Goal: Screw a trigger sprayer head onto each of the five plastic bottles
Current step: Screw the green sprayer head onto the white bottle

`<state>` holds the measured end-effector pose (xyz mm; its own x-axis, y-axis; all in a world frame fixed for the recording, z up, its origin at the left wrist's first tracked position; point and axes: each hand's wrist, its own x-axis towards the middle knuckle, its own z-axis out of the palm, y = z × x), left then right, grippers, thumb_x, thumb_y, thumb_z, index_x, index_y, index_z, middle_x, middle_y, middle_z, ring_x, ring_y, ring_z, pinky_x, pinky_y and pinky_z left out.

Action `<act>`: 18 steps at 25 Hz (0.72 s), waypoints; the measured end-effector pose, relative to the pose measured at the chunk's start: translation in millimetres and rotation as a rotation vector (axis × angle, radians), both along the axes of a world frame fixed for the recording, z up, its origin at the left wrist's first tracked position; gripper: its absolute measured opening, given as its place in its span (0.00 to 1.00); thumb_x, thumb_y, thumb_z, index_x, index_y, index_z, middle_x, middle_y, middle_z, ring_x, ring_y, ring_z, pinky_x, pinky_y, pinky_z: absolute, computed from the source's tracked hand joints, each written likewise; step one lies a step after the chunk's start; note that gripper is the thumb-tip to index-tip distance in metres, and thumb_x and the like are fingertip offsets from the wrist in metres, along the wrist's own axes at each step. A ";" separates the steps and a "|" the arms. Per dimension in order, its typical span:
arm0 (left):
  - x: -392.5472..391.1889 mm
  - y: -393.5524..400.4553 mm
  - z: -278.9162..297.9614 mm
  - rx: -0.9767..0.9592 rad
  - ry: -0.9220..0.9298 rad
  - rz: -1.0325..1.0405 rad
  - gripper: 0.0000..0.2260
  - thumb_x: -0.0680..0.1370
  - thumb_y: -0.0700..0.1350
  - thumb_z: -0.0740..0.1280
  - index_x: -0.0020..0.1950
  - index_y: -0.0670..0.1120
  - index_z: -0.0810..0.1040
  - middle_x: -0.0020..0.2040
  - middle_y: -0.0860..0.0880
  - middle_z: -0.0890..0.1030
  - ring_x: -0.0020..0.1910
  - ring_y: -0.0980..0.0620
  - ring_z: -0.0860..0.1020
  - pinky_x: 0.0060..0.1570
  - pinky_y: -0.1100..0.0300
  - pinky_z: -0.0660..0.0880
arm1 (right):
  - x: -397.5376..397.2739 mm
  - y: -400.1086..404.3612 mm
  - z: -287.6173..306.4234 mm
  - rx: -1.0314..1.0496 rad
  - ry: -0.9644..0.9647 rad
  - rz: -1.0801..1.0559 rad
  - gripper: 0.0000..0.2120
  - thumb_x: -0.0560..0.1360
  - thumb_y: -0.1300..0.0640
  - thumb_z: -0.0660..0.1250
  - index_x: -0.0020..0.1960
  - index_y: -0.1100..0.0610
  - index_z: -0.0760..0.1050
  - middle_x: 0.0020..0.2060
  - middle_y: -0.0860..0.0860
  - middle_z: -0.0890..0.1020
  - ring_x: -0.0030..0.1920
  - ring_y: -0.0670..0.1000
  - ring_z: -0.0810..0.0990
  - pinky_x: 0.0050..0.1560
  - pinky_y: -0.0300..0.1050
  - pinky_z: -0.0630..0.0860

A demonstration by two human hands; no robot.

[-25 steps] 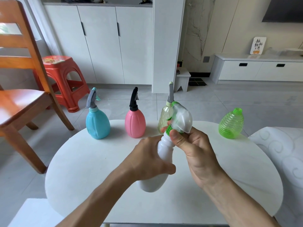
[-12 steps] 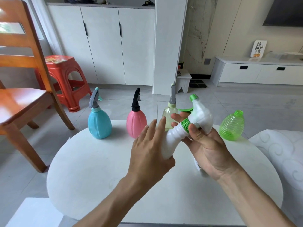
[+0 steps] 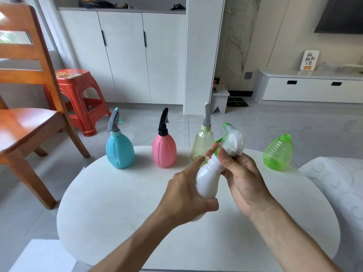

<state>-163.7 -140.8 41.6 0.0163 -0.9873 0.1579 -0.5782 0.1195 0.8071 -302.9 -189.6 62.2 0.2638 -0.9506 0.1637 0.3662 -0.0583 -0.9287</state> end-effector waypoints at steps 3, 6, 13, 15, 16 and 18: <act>-2.7 -1.7 -1.4 0.027 0.033 0.021 0.40 0.57 0.54 0.75 0.69 0.65 0.68 0.44 0.54 0.82 0.42 0.53 0.80 0.42 0.56 0.80 | -2.6 0.8 4.4 0.003 0.048 -0.020 0.12 0.66 0.46 0.75 0.46 0.51 0.85 0.43 0.52 0.86 0.48 0.50 0.82 0.53 0.47 0.74; -7.6 -3.4 -0.8 0.005 0.076 0.019 0.38 0.57 0.53 0.75 0.67 0.65 0.70 0.43 0.54 0.82 0.42 0.53 0.80 0.39 0.56 0.81 | -3.5 1.7 10.3 -0.021 0.061 -0.030 0.14 0.65 0.43 0.75 0.45 0.51 0.85 0.42 0.51 0.86 0.45 0.49 0.82 0.52 0.46 0.76; -21.5 -5.0 3.5 -0.052 0.128 0.037 0.41 0.57 0.51 0.75 0.70 0.63 0.69 0.43 0.56 0.81 0.38 0.54 0.80 0.35 0.55 0.81 | -13.5 0.1 20.6 -0.094 0.126 -0.071 0.10 0.69 0.48 0.74 0.46 0.52 0.85 0.43 0.53 0.87 0.47 0.49 0.84 0.53 0.42 0.78; -23.5 -6.4 4.0 -0.080 0.117 0.032 0.42 0.57 0.51 0.75 0.71 0.63 0.67 0.46 0.55 0.81 0.41 0.52 0.81 0.37 0.52 0.82 | -16.8 0.5 22.5 -0.092 0.107 -0.058 0.11 0.69 0.48 0.74 0.49 0.51 0.84 0.46 0.52 0.87 0.51 0.48 0.84 0.55 0.42 0.78; -23.2 -8.0 3.5 -0.093 0.115 0.032 0.42 0.58 0.50 0.75 0.71 0.63 0.67 0.46 0.55 0.81 0.41 0.51 0.82 0.36 0.51 0.82 | -17.7 1.4 21.8 -0.102 0.119 -0.039 0.10 0.70 0.48 0.73 0.50 0.49 0.84 0.47 0.51 0.87 0.52 0.48 0.84 0.56 0.42 0.78; -20.3 -12.1 1.6 -0.122 0.141 0.045 0.41 0.60 0.48 0.76 0.72 0.60 0.68 0.48 0.55 0.82 0.41 0.51 0.83 0.36 0.50 0.82 | -15.0 4.8 16.8 -0.150 0.269 0.001 0.12 0.71 0.48 0.73 0.53 0.47 0.82 0.50 0.48 0.87 0.54 0.46 0.84 0.56 0.43 0.80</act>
